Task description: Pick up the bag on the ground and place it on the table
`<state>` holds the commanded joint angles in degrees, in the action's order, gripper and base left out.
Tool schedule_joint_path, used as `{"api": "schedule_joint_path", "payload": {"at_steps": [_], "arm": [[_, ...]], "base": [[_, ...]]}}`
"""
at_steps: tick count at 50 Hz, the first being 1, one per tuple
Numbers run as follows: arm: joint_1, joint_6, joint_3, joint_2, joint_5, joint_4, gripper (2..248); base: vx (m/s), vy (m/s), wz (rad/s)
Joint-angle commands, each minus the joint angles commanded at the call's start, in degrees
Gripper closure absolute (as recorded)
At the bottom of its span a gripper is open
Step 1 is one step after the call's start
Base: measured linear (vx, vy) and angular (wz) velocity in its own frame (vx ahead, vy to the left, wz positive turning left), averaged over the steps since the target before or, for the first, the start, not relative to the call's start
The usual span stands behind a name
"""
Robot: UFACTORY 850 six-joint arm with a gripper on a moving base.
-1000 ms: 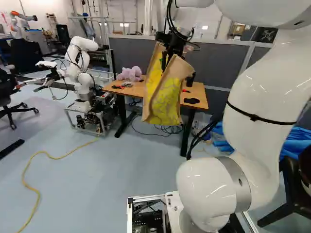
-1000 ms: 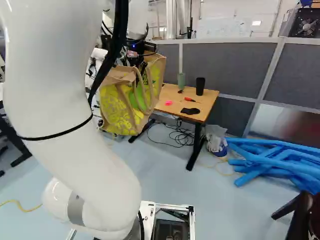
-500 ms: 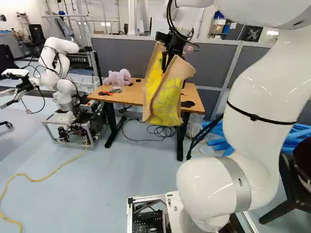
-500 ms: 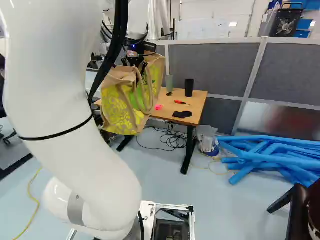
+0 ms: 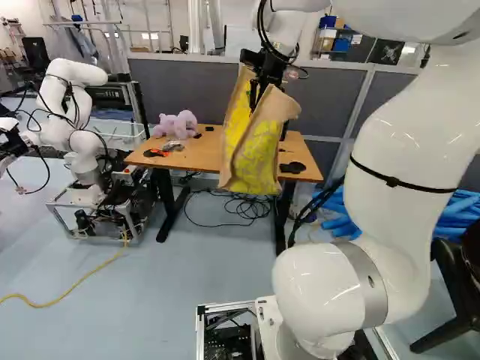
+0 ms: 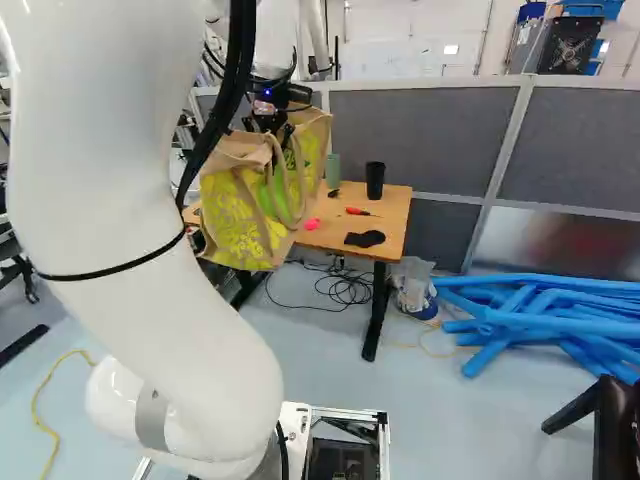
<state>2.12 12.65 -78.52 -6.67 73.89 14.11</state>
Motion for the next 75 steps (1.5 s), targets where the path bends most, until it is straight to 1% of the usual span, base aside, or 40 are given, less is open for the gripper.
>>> {"api": "schedule_joint_path", "payload": {"at_steps": [63, 75], "arm": [[0.0, 0.0, 0.0, 0.0, 0.0, 0.0, 228], [0.0, 0.0, -0.2, -0.2, 0.0, 0.0, 228]], "base": [[0.164, 0.087, -0.031], [0.114, 0.029, -0.014]]}}
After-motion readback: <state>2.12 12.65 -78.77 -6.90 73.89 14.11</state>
